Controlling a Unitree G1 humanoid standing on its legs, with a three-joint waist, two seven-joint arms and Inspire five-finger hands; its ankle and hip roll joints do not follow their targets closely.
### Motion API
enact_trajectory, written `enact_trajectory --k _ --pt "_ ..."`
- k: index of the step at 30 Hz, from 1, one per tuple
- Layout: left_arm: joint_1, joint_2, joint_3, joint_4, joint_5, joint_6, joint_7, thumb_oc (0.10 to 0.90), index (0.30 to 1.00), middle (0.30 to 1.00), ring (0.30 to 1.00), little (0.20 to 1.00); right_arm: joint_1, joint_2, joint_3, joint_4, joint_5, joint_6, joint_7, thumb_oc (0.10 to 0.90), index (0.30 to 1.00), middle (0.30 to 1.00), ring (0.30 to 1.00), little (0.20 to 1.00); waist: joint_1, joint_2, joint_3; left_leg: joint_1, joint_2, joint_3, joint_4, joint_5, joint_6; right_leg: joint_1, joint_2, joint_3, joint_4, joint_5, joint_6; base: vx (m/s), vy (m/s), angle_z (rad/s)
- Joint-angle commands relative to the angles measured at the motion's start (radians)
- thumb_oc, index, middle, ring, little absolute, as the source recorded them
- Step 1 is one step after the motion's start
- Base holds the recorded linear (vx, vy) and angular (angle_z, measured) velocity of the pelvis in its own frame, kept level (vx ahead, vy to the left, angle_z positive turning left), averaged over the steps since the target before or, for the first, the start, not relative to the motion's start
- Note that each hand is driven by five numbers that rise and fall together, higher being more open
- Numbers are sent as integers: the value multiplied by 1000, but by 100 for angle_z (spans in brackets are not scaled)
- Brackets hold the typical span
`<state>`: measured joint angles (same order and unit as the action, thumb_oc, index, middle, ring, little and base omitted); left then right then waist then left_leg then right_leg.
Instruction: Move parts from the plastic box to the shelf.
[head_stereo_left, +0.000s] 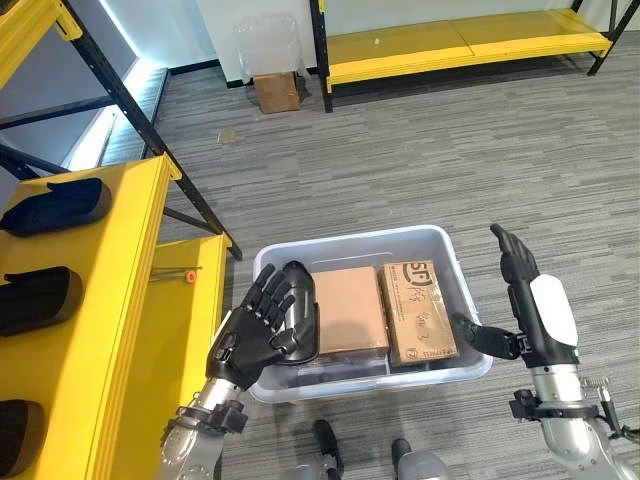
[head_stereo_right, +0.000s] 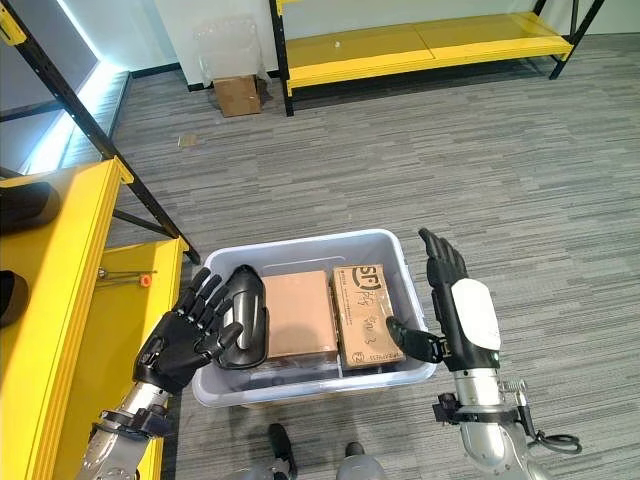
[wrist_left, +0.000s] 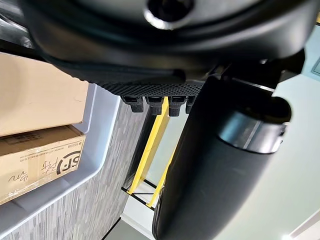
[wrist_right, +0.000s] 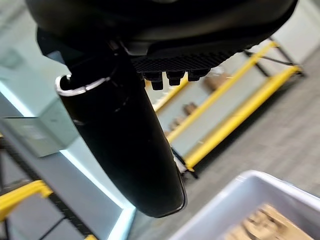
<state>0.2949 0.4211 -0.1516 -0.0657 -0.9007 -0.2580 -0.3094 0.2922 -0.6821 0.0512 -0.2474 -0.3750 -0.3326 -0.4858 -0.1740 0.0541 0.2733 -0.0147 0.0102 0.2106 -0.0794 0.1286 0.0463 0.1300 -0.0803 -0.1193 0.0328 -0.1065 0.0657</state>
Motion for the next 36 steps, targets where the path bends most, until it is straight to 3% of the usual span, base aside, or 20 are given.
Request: enact_trajectory --k 1,8,9,11,14,17,24,36 --pt "-59 64 84 -111 -41 -65 -65 900 1000 1000 1000 1000 -107 -42 -40 -81 13 -112 30 900 1000 1000 1000 1000 32 -31 -69 45 34 17 30 -157 -14 -83 -40 -62 75 4 45 157 179 5" --pt "-109 56 58 -105 -38 -51 -56 900 1000 1000 1000 1000 -241 -10 62 -85 31 -90 77 900 1000 1000 1000 1000 66 -40 -63 42 4 35 61 -185 32 -112 -67 -84 261 -40 59 89 152 -3" --pt "-122 52 50 -99 -30 -48 -61 900 1000 1000 1000 1000 -253 -7 72 -87 24 -86 75 900 1000 1000 1000 1000 66 -37 -57 38 -2 38 63 -188 49 -167 -76 -74 400 -6 66 4 126 -1" --pt "-132 49 39 -93 -26 -41 -52 900 1000 1000 1000 1000 -258 -15 70 -91 12 -87 81 900 1000 1000 1000 1000 61 -30 -47 39 -4 29 62 -184 49 -240 -72 -46 486 35 64 8 78 -2" --pt "-141 48 31 -67 -46 -50 -51 900 1000 1000 1000 1000 -257 -24 61 -84 13 -105 98 900 1000 1000 1000 1000 52 -32 -39 58 -4 21 52 -180 36 -279 -90 -46 397 83 66 9 -48 2" --pt "-136 51 43 -62 -47 -69 -68 900 1000 1000 1000 1000 -238 -20 36 -87 50 -112 127 900 1000 1000 1000 1000 43 -53 -23 94 3 -6 31 -204 22 -326 -117 -39 207 176 100 18 -211 -2" --pt "-107 46 23 -86 -38 -79 -60 900 1000 1000 1000 1000 -171 -8 25 -95 133 -63 156 900 1000 1000 1000 1000 46 -65 -46 131 46 -25 -8 -183 -29 -201 -108 -65 58 137 131 44 -150 30" --pt "-74 66 39 -112 -55 -72 -32 900 1000 1000 1000 1000 -131 -20 37 -110 110 -57 162 900 1000 1000 1000 1000 32 -62 -58 156 54 -11 -8 -191 -30 -156 -108 -60 50 113 130 32 -7 -4"
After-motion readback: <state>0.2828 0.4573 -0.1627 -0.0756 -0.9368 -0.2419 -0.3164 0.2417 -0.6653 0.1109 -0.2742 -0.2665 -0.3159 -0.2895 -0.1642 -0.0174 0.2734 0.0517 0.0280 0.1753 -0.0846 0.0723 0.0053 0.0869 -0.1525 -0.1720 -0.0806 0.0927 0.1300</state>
